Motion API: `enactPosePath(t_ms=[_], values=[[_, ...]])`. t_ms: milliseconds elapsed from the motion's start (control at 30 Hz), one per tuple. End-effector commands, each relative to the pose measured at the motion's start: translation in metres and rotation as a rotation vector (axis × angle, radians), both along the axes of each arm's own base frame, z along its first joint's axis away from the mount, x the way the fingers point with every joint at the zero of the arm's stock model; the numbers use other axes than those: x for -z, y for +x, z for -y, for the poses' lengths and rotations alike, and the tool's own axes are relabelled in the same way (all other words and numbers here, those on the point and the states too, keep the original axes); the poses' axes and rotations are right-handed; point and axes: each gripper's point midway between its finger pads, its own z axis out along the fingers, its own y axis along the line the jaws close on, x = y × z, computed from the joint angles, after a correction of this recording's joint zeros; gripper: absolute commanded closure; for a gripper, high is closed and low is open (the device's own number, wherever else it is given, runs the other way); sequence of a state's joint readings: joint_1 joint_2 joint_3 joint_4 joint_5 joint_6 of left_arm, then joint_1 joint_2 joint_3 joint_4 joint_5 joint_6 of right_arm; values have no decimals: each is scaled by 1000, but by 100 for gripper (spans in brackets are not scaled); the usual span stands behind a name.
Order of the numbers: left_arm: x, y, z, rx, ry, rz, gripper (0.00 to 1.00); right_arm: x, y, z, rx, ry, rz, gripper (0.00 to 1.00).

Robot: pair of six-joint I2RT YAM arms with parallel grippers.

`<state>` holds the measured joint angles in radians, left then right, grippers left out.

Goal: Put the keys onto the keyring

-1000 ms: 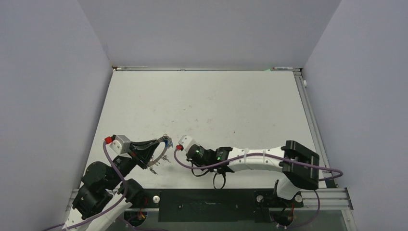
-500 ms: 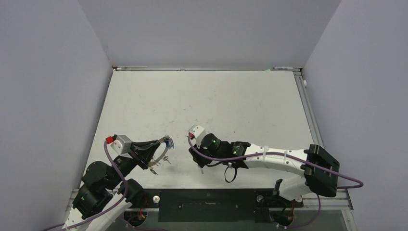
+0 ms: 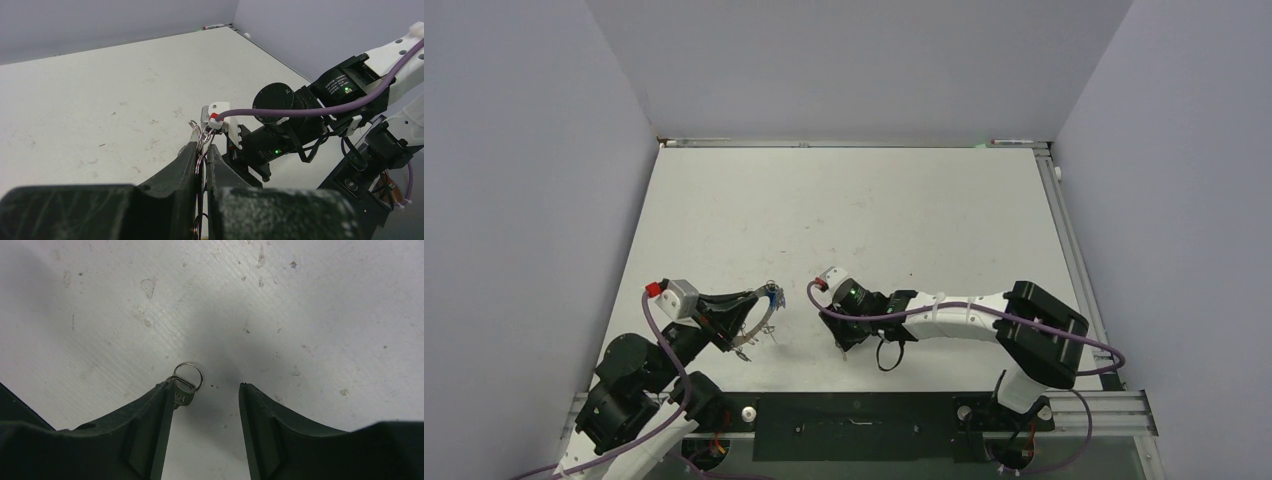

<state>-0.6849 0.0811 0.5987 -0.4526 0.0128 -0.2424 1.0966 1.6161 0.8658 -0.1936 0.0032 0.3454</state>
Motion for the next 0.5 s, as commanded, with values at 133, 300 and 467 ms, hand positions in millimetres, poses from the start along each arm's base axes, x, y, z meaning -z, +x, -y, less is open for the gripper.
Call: enactPosePath(t_ms=[133,300,467], values=[[-23,1,1,3,-50,64,100,12,-8,-22,-7,54,-76,59],[-23,1,1,5,-51,65,100,23,-10,-20,3,30,-94,73],[-23,0,1,5,-51,66,100,32,-13,-19,-5,7,-114,94]])
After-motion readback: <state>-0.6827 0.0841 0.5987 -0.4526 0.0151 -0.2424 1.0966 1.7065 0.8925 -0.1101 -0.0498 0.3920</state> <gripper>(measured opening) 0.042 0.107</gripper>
